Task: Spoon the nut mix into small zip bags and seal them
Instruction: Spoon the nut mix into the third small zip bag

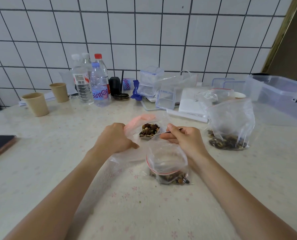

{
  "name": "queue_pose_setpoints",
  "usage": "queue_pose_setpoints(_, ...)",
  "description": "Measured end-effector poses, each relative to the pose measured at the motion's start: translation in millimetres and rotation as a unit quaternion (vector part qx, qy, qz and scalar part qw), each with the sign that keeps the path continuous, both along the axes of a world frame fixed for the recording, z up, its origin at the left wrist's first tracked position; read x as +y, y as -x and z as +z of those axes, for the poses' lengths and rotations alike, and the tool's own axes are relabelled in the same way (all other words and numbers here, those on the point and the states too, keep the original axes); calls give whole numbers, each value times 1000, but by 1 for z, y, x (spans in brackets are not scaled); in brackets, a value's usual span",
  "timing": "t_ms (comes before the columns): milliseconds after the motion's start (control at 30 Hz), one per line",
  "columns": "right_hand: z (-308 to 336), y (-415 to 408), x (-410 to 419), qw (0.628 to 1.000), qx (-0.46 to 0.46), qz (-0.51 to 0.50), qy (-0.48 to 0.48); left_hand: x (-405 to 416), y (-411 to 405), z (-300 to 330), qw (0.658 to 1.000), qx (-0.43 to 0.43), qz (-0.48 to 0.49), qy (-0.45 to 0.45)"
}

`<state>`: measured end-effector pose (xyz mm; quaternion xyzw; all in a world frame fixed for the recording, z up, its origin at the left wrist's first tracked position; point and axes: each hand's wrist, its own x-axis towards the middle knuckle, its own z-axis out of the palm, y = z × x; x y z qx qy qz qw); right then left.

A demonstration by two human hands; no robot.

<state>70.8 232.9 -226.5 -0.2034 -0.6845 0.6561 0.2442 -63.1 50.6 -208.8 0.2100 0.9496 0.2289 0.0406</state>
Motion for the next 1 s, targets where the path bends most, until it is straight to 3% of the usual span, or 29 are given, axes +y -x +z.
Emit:
queue_pose_setpoints(167, 3, 2, 0, 1000, 2, -23, 13, -1, 0, 8, 998, -50, -21, -32)
queue_pose_setpoints(400, 6, 1, 1, 997, 7, -37, -72, -4, -3, 13, 992, -90, -53, -66)
queue_pose_setpoints(1000, 2, 1, 0, 999, 3, -34, 0, -4, -21, 23, 979, -89, -45, -176)
